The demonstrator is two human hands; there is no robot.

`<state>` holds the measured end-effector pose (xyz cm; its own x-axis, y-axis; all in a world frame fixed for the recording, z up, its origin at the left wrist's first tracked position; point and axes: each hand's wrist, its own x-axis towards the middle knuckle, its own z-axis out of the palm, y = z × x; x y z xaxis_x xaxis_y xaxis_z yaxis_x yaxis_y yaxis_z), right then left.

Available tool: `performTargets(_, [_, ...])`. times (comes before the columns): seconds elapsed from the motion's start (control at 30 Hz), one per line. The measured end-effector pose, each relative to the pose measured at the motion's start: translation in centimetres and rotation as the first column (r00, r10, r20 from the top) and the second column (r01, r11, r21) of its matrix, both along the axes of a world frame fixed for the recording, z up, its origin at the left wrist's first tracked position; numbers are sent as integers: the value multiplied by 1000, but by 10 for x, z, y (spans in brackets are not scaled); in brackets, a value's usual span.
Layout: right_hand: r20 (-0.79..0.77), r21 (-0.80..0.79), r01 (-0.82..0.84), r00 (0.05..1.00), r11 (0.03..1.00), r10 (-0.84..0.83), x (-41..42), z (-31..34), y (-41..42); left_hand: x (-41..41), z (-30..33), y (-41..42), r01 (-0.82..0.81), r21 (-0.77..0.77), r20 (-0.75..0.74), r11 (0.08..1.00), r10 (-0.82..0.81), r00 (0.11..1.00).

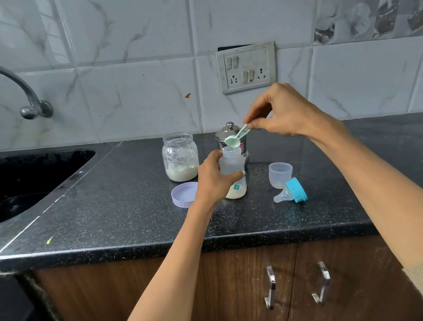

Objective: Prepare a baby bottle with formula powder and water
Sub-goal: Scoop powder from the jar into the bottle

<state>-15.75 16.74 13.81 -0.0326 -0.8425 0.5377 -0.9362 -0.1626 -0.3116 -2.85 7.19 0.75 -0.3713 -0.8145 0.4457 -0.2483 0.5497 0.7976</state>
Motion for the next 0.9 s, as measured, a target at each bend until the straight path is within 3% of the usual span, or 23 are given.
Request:
performTargets(0.27, [385, 50, -51, 923, 997, 28, -26, 10, -7, 23, 10, 3, 6, 67, 17, 998, -8, 1000])
performTargets(0.47, [595, -29, -107, 797, 994, 103, -17, 31, -36, 70, 43, -29, -246, 97, -45, 964, 252, 967])
performTargets(0.6, [560, -8, -115, 822, 993, 100, 15, 27, -79, 74, 42, -60, -328, 191, 10, 925, 333, 943])
performTargets(0.9, [263, 38, 5, 965, 999, -15, 47, -12, -155, 43, 20, -93, -331, 225, 117, 917, 312, 943])
